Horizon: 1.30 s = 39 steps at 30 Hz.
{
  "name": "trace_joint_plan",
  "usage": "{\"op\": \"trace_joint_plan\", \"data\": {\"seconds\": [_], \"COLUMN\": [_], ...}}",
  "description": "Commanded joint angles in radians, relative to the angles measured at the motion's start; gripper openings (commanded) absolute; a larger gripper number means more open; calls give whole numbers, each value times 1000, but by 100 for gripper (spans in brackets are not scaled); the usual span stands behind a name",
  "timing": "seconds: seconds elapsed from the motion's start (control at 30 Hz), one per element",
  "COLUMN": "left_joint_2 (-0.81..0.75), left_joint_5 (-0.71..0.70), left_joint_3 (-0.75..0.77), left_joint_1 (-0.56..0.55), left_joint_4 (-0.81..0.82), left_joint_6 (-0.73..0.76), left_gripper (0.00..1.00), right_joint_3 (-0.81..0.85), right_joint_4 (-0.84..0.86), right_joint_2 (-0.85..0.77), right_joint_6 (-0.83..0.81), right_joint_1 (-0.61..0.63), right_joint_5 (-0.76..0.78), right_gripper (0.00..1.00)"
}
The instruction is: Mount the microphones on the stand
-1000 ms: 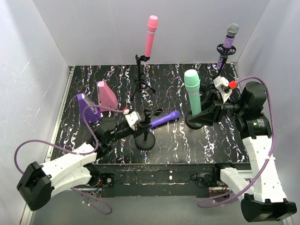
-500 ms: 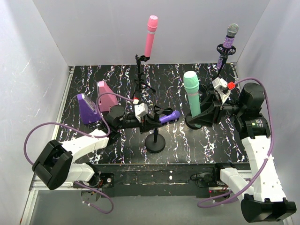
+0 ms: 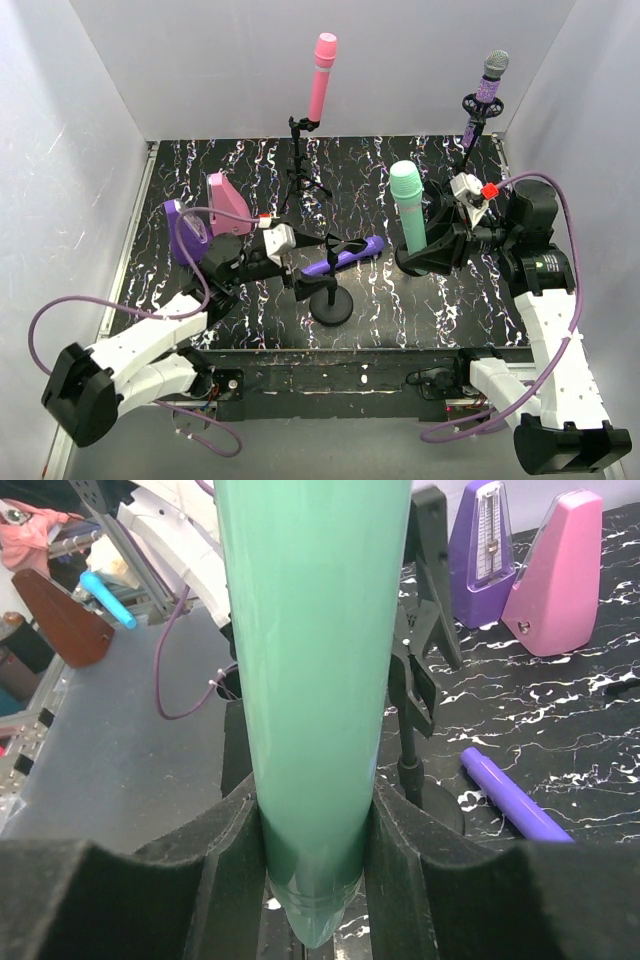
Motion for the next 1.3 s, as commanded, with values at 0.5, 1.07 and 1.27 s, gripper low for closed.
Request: {"op": "trace_joint_plan", "data": {"seconds": [0.5,1.07,1.27], "left_joint_2": [-166,-12,-12], "left_joint_5": [-121,-16,-152], "left_joint_3": [366,653,659], "left_joint_1": [13,13,12], "left_joint_4": [-683,-756,-643], "left_joint_6": [-150,-30,-266], "left_gripper": [98,98,98], "right_joint_3": [-2,-174,-113], "right_joint_4": [-406,37,23], "right_joint_2": [45,-51,-48], "right_joint_6": [-612,-252,-178], "right_joint_1": [52,86,86], "right_joint_5": [62,50,12], "right_gripper": [1,1,1]}}
